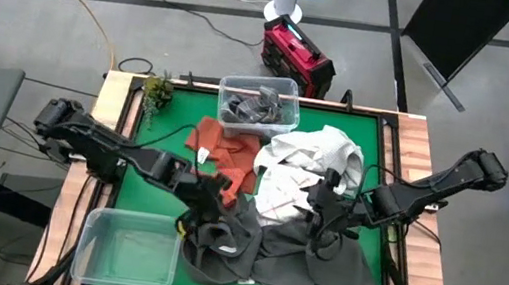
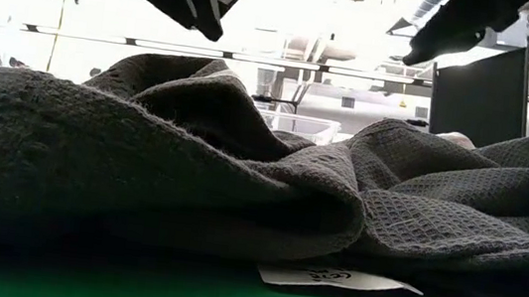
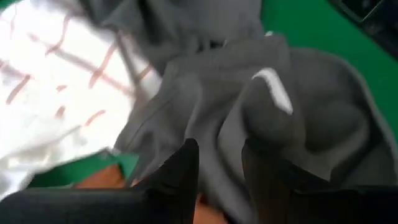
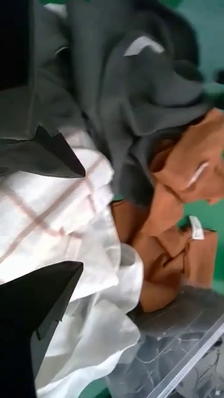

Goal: Sort towels by color in basket
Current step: Put the left gray towel into the top transparent bin

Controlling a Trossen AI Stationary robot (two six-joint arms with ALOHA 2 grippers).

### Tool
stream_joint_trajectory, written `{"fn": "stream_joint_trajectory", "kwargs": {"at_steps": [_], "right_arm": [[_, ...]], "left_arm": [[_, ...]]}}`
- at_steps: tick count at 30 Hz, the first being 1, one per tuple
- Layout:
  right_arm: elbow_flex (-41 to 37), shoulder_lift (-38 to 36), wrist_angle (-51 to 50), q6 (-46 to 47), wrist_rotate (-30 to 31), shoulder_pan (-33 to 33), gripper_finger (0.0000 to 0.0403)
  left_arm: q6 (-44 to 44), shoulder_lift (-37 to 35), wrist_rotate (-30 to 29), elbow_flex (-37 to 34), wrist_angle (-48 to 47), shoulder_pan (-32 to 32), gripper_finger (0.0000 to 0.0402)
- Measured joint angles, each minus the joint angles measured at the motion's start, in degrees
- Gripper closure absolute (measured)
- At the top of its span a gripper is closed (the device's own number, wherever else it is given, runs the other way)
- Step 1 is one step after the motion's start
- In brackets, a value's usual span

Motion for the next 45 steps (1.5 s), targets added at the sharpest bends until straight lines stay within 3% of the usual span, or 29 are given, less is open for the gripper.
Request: {"fn": "stream_joint_trajectory", "kwargs": {"at_steps": [9, 18, 21, 26, 28, 35, 45], "right_arm": [[-0.04, 3.64, 8.96, -1.73, 0.02, -0.17, 0.0143], [-0.09, 4.8, 9.22, -3.67, 0.11, -0.72, 0.0143], [-0.09, 4.49, 9.58, -4.51, 0.11, -0.93, 0.0143], [-0.07, 4.45, 9.6, -4.7, 0.13, -0.93, 0.0143], [-0.07, 4.43, 9.65, -4.7, 0.13, -0.93, 0.0143], [-0.07, 4.45, 9.74, -4.68, 0.13, -0.93, 0.0143], [-0.07, 4.44, 10.96, -4.67, 0.13, -0.93, 0.0143]], "left_arm": [[2.02, 5.88, -14.57, -1.24, 2.86, -6.96, 0.0249], [2.52, 5.95, -14.1, -1.3, 3.03, -6.82, 0.0227], [4.98, 5.33, -13.5, -1.21, 3.04, -6.81, 0.025], [6.8, 5.31, -11.84, -1.23, 1.44, -6.71, 0.0364], [6.52, 5.31, -11.39, -1.21, 0.62, -6.54, 0.039], [6.84, 4.18, -10.7, -1.26, -0.12, -6.59, 0.0399], [7.02, -3.43, -13.66, -1.26, -0.79, -6.7, 0.0401]]}}
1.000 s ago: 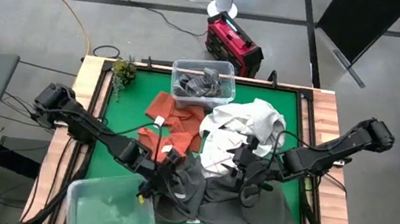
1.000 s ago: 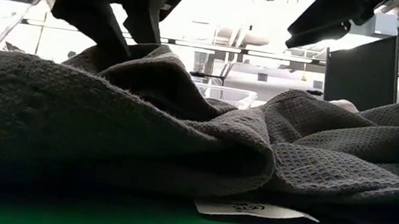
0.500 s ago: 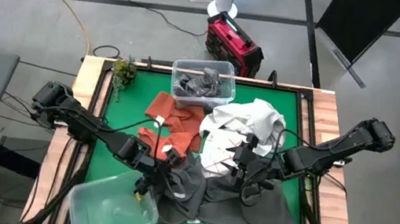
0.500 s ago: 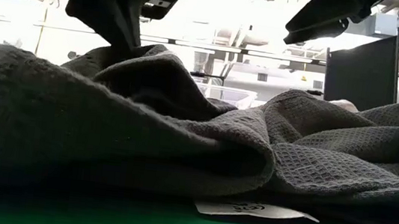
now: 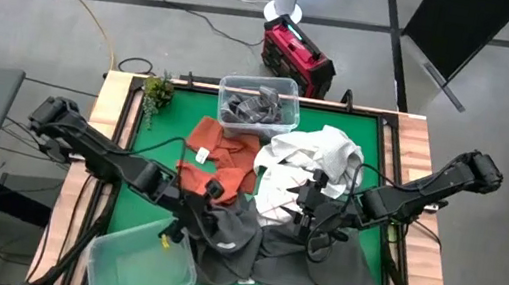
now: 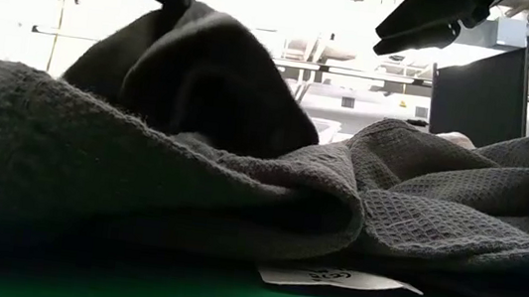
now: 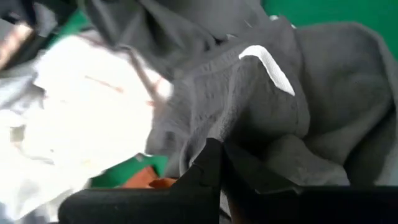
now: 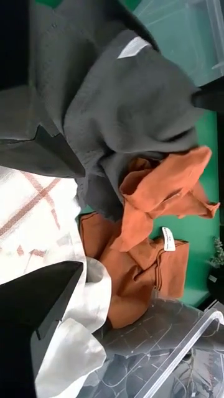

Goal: Sort towels by color in basket
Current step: Put the left gray towel into the top transparent bin

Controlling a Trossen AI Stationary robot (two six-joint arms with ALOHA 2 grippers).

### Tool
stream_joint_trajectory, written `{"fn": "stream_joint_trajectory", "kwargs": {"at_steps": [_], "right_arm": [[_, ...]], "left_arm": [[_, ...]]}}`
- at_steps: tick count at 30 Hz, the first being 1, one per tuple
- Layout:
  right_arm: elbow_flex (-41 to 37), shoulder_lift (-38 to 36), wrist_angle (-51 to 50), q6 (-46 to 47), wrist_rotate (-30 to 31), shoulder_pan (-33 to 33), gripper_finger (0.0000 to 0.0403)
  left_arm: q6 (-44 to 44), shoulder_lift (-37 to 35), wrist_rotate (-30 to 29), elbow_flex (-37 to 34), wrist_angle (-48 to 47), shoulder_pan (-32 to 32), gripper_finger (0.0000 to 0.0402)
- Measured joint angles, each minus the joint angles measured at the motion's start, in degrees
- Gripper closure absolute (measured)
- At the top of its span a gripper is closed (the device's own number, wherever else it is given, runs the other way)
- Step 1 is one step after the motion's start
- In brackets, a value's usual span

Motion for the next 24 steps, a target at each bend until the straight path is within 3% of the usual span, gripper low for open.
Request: {"fn": "stream_joint_trajectory", "kwargs": {"at_steps": [12, 20, 24], "right_arm": [[0.0, 0.4, 2.03, -0.03, 0.13, 0.0, 0.0143], [0.02, 0.98, 2.97, -0.2, 0.24, 0.02, 0.0143], [0.02, 1.58, 5.18, -2.52, 1.02, 0.02, 0.0143]], "left_arm": [[0.84, -4.29, -6.03, -0.05, -0.48, -0.04, 0.0401], [-0.09, -11.65, -6.47, -0.07, -0.1, 1.65, 0.0401], [1.21, -15.99, -9.55, -0.07, 2.58, 3.56, 0.0401]]}}
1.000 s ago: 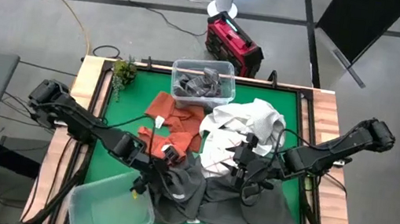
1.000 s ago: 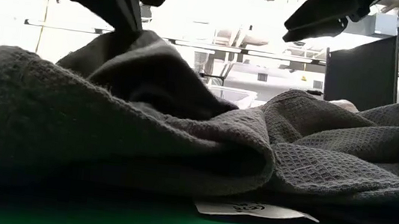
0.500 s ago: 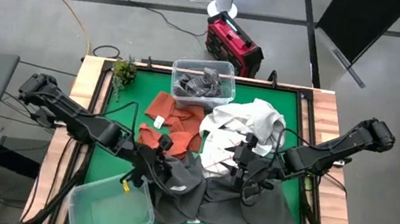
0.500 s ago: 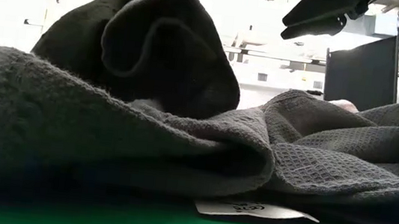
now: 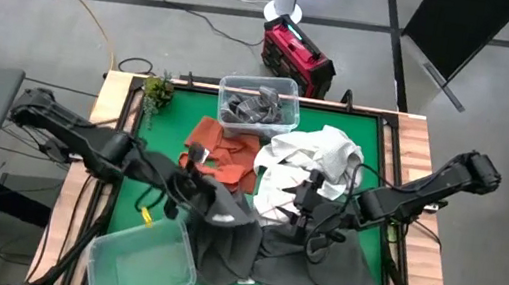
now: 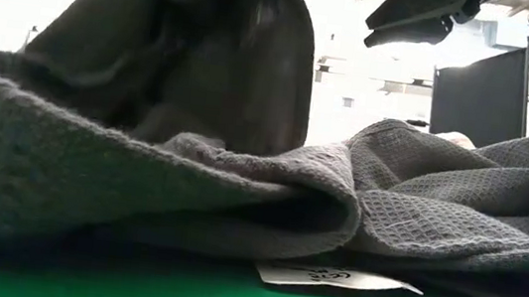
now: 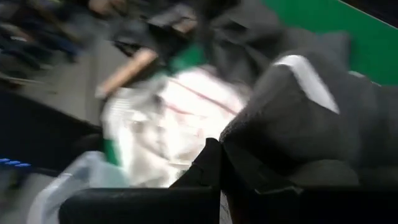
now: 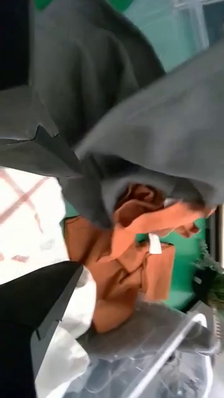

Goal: Sort towels by color in basket
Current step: Put the left gray towel into the top transparent bin

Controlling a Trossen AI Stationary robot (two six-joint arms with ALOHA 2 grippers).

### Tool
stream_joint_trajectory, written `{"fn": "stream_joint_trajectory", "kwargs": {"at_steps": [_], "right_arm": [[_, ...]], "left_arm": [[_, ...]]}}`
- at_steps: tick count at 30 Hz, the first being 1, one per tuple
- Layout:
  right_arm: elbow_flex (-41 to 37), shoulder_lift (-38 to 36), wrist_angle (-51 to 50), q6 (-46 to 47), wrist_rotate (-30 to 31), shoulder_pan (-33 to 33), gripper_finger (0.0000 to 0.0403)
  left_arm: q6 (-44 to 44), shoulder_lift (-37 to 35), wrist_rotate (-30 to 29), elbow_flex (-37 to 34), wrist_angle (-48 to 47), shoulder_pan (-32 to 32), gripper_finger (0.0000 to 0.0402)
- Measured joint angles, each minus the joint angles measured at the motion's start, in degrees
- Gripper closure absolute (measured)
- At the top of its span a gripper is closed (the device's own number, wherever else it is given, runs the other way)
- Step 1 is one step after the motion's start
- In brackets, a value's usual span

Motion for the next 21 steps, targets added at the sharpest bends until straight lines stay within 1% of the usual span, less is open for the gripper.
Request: {"fn": "stream_joint_trajectory", "kwargs": {"at_steps": [3, 5, 11, 14, 19, 21], "right_arm": [[0.0, 0.75, 2.86, -2.0, 1.89, 0.0, 0.0143], [0.0, 1.72, 5.03, -3.56, 2.04, -0.02, 0.0143], [0.0, 3.76, 9.34, -9.39, 2.04, -0.34, 0.0143], [0.0, 3.15, 10.08, -10.37, 2.05, -1.3, 0.0143], [0.0, 2.88, 11.69, -11.43, 2.14, -1.84, 0.0143], [0.0, 3.33, 12.38, -10.61, 1.8, -1.84, 0.0143]], "left_arm": [[2.34, -3.31, -3.32, 0.0, 4.3, 2.64, 0.0401], [4.46, -4.96, -5.32, 0.03, 7.94, 5.17, 0.0401], [10.72, -6.09, -5.94, 0.04, 23.22, 15.01, 0.0401], [11.44, -5.26, -4.84, 0.11, 30.66, 19.53, 0.0401], [10.43, -3.15, -0.09, 0.09, 38.93, 25.84, 0.0401], [9.62, -2.35, 0.61, 0.09, 40.95, 27.8, 0.0401]]}}
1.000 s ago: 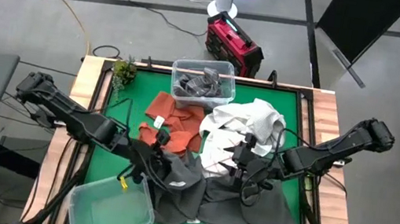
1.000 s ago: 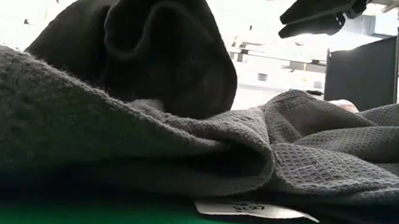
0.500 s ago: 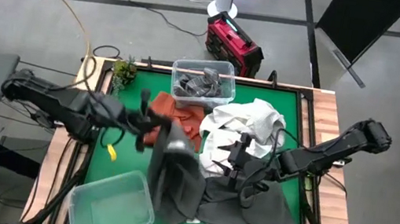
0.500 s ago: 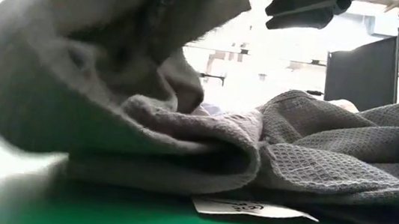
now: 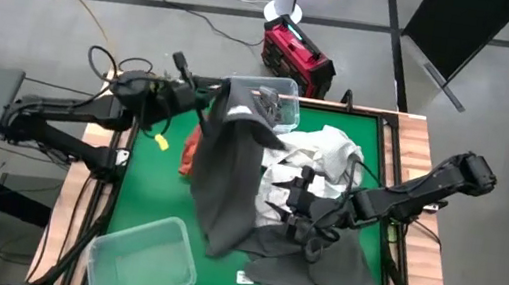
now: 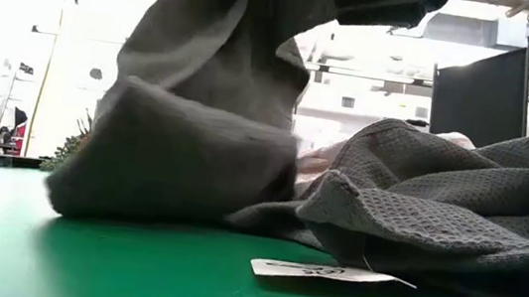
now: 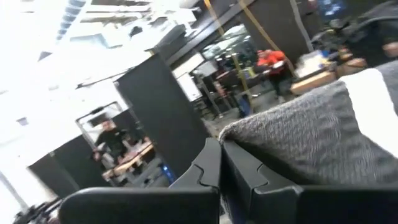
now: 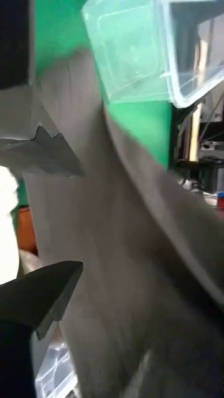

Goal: Sort towels by color in basket
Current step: Put the left gray towel into the top transparent bin

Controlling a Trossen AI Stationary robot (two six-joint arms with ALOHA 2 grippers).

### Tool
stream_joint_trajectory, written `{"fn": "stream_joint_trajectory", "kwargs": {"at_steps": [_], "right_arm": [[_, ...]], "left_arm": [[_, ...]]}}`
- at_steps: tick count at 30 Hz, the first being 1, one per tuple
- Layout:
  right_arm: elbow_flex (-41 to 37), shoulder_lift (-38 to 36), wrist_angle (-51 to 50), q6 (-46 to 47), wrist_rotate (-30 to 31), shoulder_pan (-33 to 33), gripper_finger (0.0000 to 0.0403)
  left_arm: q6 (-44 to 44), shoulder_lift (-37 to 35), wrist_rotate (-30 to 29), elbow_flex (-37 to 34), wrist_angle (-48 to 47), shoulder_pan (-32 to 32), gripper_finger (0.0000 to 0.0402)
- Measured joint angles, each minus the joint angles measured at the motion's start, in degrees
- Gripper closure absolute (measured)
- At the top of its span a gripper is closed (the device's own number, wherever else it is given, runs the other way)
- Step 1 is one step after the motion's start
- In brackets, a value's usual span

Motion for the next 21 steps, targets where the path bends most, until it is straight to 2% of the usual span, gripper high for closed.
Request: {"fn": "stream_joint_trajectory", "kwargs": {"at_steps": [9, 12, 16, 21], "right_arm": [[-0.02, 1.79, -0.19, 4.18, -0.04, 2.57, 0.0143], [-0.04, 2.07, 0.07, 4.14, 1.07, 2.28, 0.0143], [-0.04, 2.44, 0.85, 4.34, 1.36, 1.49, 0.0143], [-0.04, 3.89, 4.19, 5.66, 1.32, 1.35, 0.0143]], "left_arm": [[-0.72, 0.21, 0.06, 0.0, 2.91, 2.93, 0.0401], [0.91, 0.04, 0.12, 0.13, 8.25, 3.71, 0.0401], [0.91, 0.68, 0.63, 3.37, 13.14, 6.12, 0.0401], [-1.07, 3.23, 6.55, 9.7, 15.87, 10.31, 0.0401]]}}
